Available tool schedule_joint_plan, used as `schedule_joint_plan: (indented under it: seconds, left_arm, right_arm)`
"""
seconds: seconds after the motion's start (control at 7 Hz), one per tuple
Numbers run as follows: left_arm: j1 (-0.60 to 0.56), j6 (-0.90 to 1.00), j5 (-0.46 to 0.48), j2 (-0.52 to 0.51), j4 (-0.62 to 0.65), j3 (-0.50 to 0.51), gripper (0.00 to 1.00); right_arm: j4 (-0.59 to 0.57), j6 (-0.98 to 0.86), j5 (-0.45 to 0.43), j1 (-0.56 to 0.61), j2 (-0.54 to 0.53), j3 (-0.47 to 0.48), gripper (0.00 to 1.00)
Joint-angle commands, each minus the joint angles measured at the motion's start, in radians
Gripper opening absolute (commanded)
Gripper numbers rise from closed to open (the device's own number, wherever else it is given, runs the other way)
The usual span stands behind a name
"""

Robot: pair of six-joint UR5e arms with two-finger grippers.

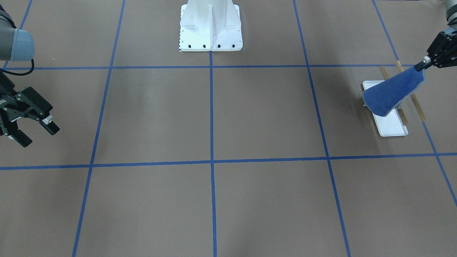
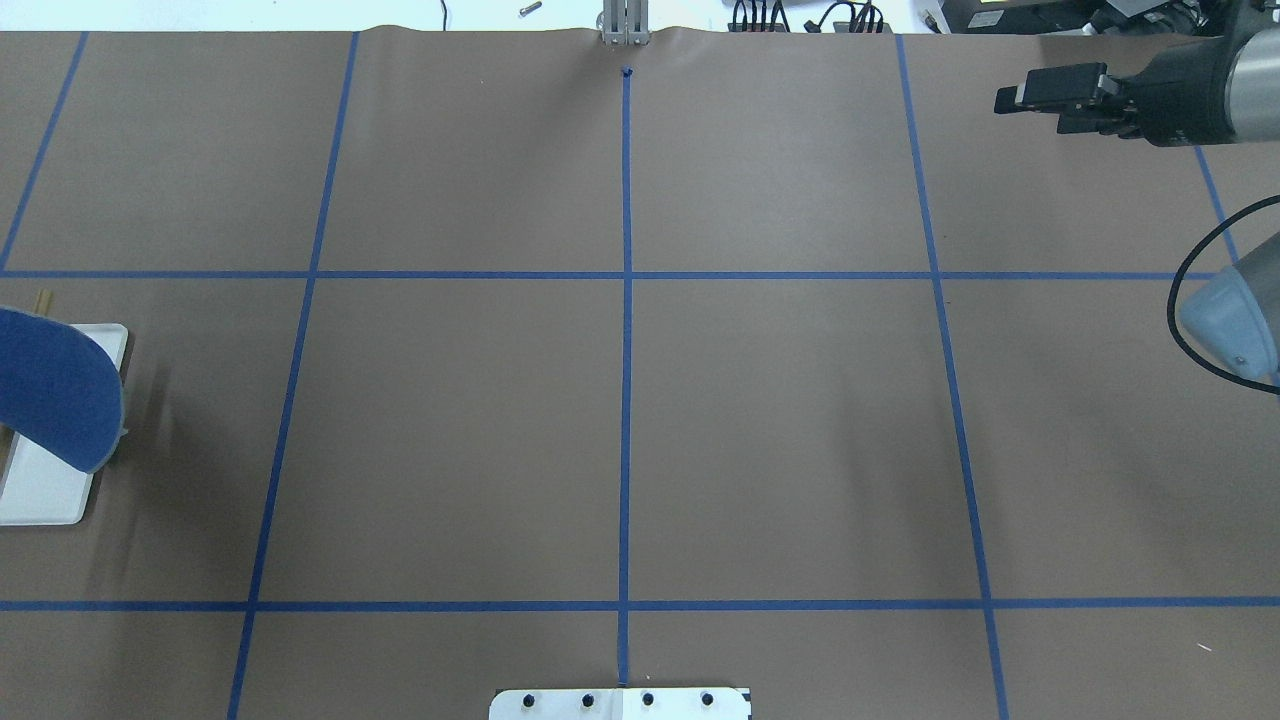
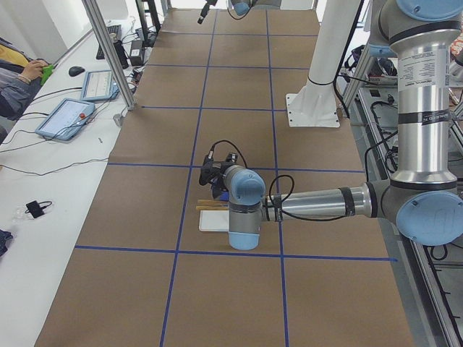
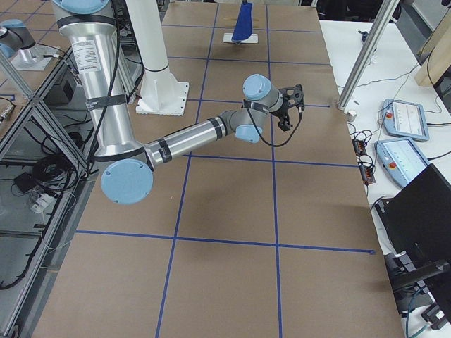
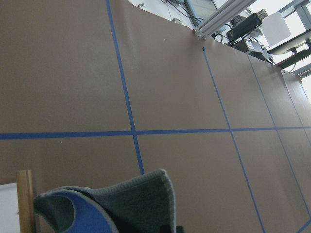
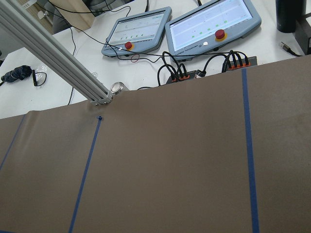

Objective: Hang towel on rack

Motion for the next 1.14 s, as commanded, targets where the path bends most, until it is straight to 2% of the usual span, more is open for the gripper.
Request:
schedule_joint_plan:
  seconds: [0.0, 0.14, 0.43, 0.71, 1.0]
  left_arm:
    - [-0.064, 0.004, -0.061, 0.076, -0.006, 0.023, 0.00]
    - [-0.134, 0.016, -0.092, 0.066, -0.002, 0.075, 0.00]
    - [-0.150, 0.047, -0.085, 0.057, 0.008, 0.184, 0.00]
    - [-0.171, 0.049, -0.062, 0.038, 0.077, 0.216, 0.00]
    - [-0.182, 0.058, -0.062, 0.023, 0.093, 0.256, 0.00]
  right_arm:
    - [-0.009, -0.010, 0.019, 0.014, 0.001, -0.003, 1.00]
    - [-0.024, -0.010, 0.019, 0.025, 0.006, -0.002, 1.00]
    - [-0.029, -0.010, 0.019, 0.026, 0.009, -0.002, 1.00]
    - [-0.045, -0.012, 0.018, 0.028, 0.009, -0.003, 1.00]
    - [-0.050, -0.016, 0.015, 0.028, 0.010, -0.003, 1.00]
